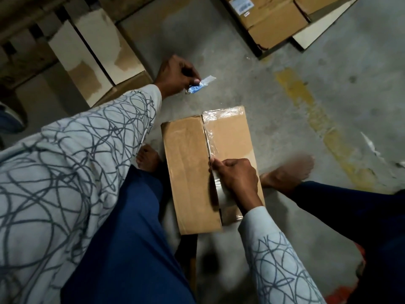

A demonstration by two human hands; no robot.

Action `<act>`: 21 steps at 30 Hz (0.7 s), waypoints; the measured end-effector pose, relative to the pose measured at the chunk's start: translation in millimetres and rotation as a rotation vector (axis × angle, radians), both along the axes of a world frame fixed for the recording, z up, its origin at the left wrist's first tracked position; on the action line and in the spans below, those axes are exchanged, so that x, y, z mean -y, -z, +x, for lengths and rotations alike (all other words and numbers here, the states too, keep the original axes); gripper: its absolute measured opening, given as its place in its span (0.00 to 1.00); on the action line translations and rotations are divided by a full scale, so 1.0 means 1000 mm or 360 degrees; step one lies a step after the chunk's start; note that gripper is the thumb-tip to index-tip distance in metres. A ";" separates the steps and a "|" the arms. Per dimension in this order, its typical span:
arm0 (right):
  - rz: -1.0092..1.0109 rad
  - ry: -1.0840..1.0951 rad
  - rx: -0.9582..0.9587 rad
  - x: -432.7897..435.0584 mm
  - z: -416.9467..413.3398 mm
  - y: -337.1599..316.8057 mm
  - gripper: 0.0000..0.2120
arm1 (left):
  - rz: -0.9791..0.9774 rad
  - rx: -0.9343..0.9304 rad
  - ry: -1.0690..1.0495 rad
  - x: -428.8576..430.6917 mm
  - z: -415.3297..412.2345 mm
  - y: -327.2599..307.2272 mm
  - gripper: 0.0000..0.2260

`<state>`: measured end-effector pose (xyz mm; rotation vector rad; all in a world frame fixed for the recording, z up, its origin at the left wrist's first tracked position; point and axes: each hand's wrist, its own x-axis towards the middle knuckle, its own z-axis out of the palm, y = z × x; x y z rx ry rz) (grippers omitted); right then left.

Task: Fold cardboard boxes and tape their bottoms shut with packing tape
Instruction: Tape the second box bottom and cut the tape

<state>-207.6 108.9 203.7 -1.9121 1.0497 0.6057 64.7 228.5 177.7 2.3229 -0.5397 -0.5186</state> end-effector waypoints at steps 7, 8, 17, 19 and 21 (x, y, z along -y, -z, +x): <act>-0.0066 0.0009 -0.0218 -0.006 0.003 0.009 0.31 | 0.0045 0.0046 0.0000 -0.014 -0.018 0.013 0.09; -0.0069 -0.0002 -0.0221 -0.006 0.001 0.008 0.31 | 0.0039 0.0051 0.0002 -0.015 -0.018 0.012 0.09; -0.0066 0.0032 -0.0120 -0.012 -0.016 -0.009 0.22 | -0.0063 0.0076 0.0171 -0.002 -0.016 0.000 0.08; -0.0057 0.0037 -0.0157 -0.012 -0.013 -0.007 0.22 | -0.0046 0.0052 0.0177 -0.002 -0.017 0.005 0.08; -0.0057 0.0033 -0.0198 -0.013 -0.010 -0.005 0.24 | -0.0015 -0.0010 0.0169 -0.007 -0.014 0.009 0.08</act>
